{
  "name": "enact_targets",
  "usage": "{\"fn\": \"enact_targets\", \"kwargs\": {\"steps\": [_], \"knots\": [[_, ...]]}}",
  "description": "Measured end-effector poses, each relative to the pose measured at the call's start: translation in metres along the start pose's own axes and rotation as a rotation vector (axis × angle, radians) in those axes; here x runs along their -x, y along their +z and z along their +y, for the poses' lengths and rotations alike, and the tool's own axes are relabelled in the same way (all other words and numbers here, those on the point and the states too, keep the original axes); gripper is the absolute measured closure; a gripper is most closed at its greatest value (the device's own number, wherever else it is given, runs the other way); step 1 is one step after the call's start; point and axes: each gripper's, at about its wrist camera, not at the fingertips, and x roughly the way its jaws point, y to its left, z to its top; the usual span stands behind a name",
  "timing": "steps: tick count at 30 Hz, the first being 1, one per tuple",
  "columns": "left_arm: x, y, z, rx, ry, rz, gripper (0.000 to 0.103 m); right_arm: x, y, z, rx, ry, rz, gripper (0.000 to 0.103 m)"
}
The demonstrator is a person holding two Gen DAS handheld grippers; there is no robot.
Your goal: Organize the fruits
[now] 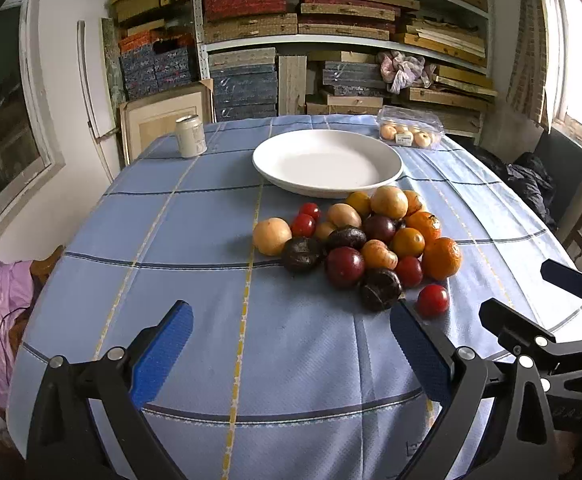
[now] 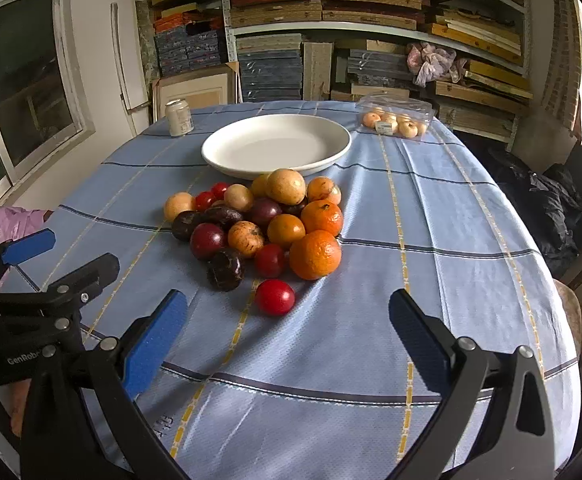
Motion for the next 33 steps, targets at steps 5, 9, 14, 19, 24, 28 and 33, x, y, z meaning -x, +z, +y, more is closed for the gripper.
{"fn": "enact_targets", "kwargs": {"steps": [5,9,14,19,24,28,33], "knots": [[-0.003,0.000,0.001,0.002,-0.011,0.006,0.004,0.000,0.001,-0.002,-0.006,0.005,0.001,0.004],[-0.005,0.001,0.004,0.029,0.000,0.011,0.004,0.000,0.003,-0.004,-0.013,0.007,0.003,0.004],[-0.010,0.000,0.008,0.049,0.024,0.031,0.004,0.000,0.003,-0.004,-0.024,0.010,0.003,0.004],[-0.010,-0.001,0.008,0.052,0.022,0.035,0.004,-0.001,0.003,-0.003,-0.021,0.012,0.004,0.004],[-0.011,-0.001,0.010,0.056,0.020,0.044,0.004,-0.002,0.003,-0.001,-0.019,0.012,0.006,0.004],[-0.011,-0.001,0.010,0.056,0.018,0.048,0.004,-0.002,0.003,-0.001,-0.020,0.012,0.006,0.004],[-0.012,-0.002,0.010,0.053,0.016,0.054,0.004,-0.003,0.003,-0.001,-0.020,0.012,0.006,0.004]]}}
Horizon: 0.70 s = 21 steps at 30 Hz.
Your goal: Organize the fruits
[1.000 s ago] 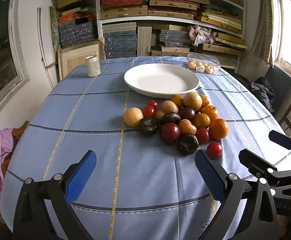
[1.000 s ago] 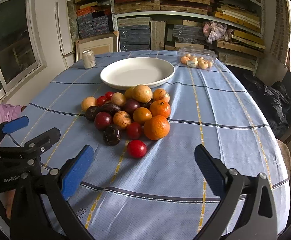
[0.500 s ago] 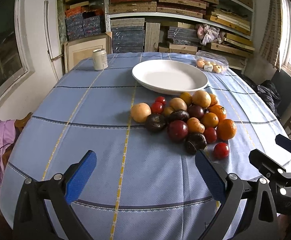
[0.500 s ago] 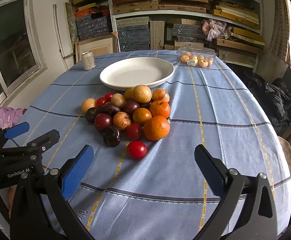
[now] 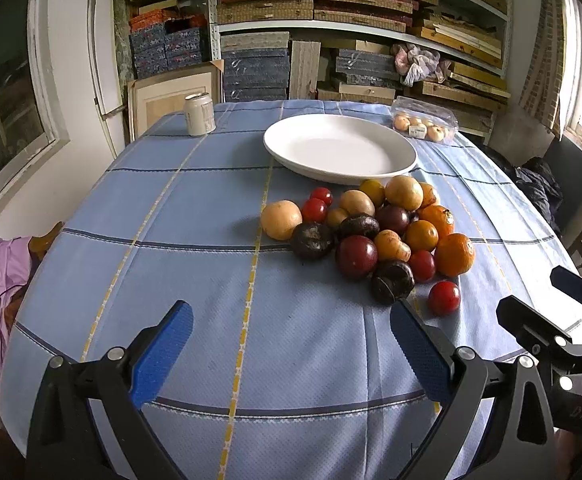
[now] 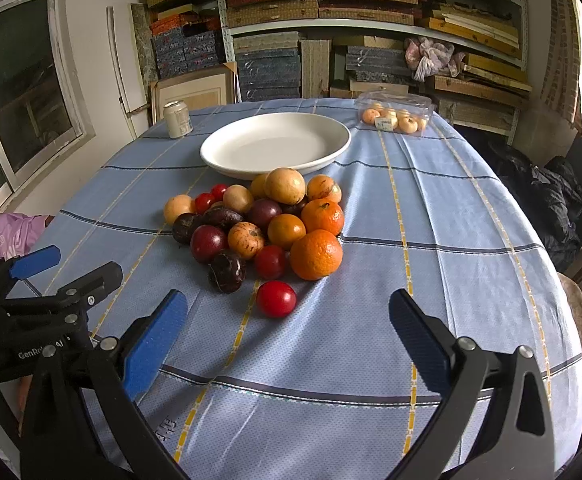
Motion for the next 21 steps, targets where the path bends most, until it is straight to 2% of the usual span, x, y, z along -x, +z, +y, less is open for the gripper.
{"fn": "enact_targets", "kwargs": {"steps": [21], "knots": [[-0.0043,-0.0038,-0.0035,-0.002,-0.001,0.010,0.004,0.0002,0.0002,0.0004,-0.002,0.001,0.001,0.004]]}}
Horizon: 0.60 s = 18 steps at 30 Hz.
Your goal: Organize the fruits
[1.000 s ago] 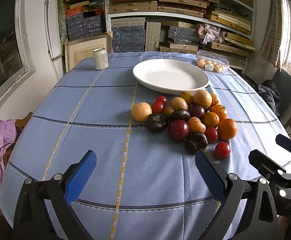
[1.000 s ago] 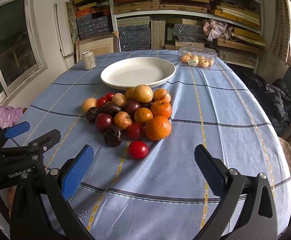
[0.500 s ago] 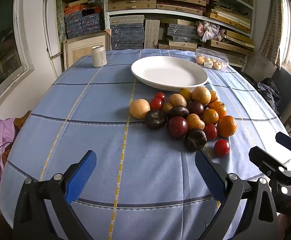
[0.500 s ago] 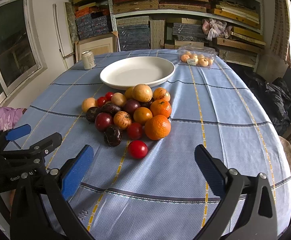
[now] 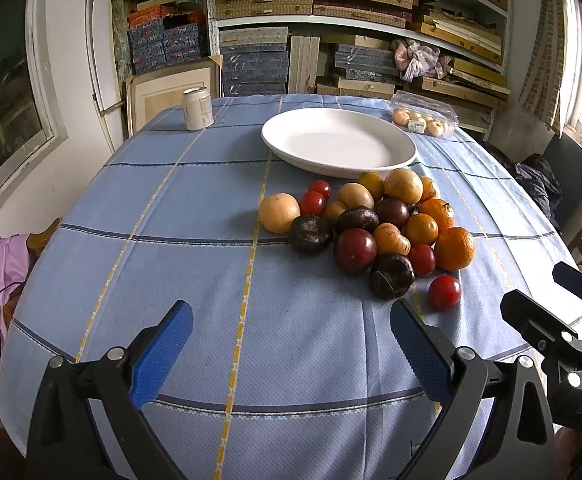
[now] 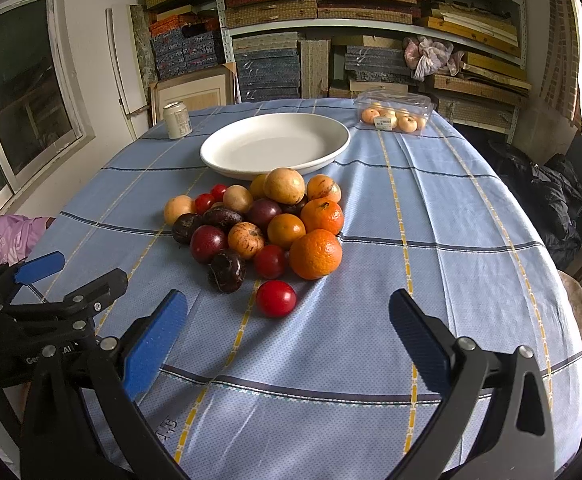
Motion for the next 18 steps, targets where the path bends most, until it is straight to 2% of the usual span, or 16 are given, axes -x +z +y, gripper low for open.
{"fn": "enact_targets", "kwargs": {"steps": [18], "knots": [[-0.0034,-0.0053,-0.0020,-0.001,-0.001,0.007,0.004,-0.0017,-0.0013,-0.0001,-0.007,0.002,0.004,0.004]]}}
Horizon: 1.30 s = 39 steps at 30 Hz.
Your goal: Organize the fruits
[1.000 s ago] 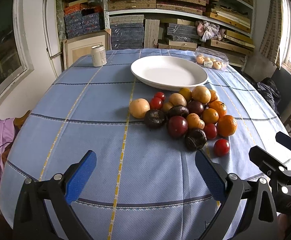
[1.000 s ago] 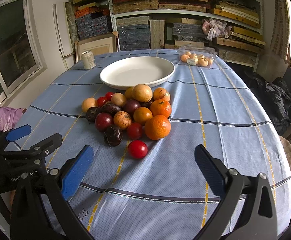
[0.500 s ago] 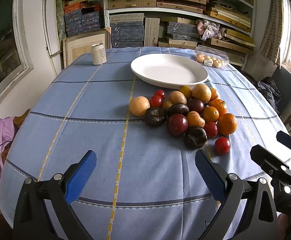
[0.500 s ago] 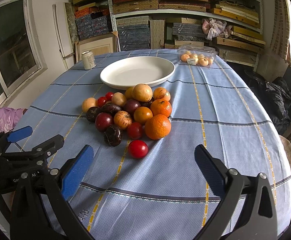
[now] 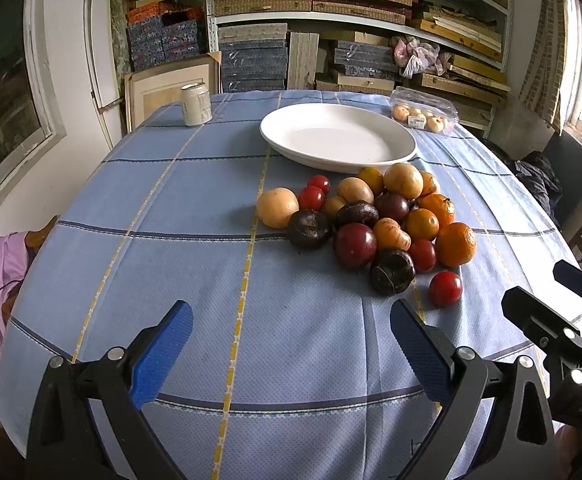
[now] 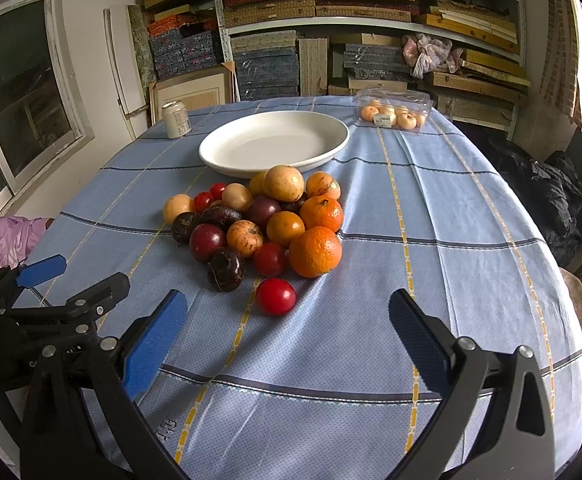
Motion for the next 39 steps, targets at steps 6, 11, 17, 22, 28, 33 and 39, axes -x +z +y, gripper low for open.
{"fn": "enact_targets", "kwargs": {"steps": [6,11,17,22,28,33,39], "knots": [[-0.001,0.000,0.001,0.000,0.000,0.004,0.004,-0.002,-0.002,-0.001,-0.005,0.001,0.002,0.004],[-0.002,-0.002,0.000,-0.001,-0.002,0.009,0.004,-0.003,-0.003,0.000,-0.007,0.003,0.003,0.004],[-0.003,-0.001,0.001,-0.001,-0.002,0.014,0.004,-0.004,-0.004,-0.002,-0.009,0.004,0.006,0.004],[-0.007,0.001,0.002,0.000,-0.003,0.026,0.004,-0.008,-0.007,-0.003,-0.016,0.007,0.015,0.004],[-0.016,0.004,0.010,0.015,-0.012,0.052,0.004,-0.018,-0.006,-0.006,-0.021,0.010,0.041,0.004],[-0.028,0.005,0.019,0.032,0.003,0.069,0.004,-0.034,-0.008,-0.011,-0.020,0.023,0.085,0.004],[-0.041,0.009,0.026,0.037,-0.004,0.085,0.004,-0.056,-0.007,-0.016,-0.024,0.045,0.133,0.004]]}}
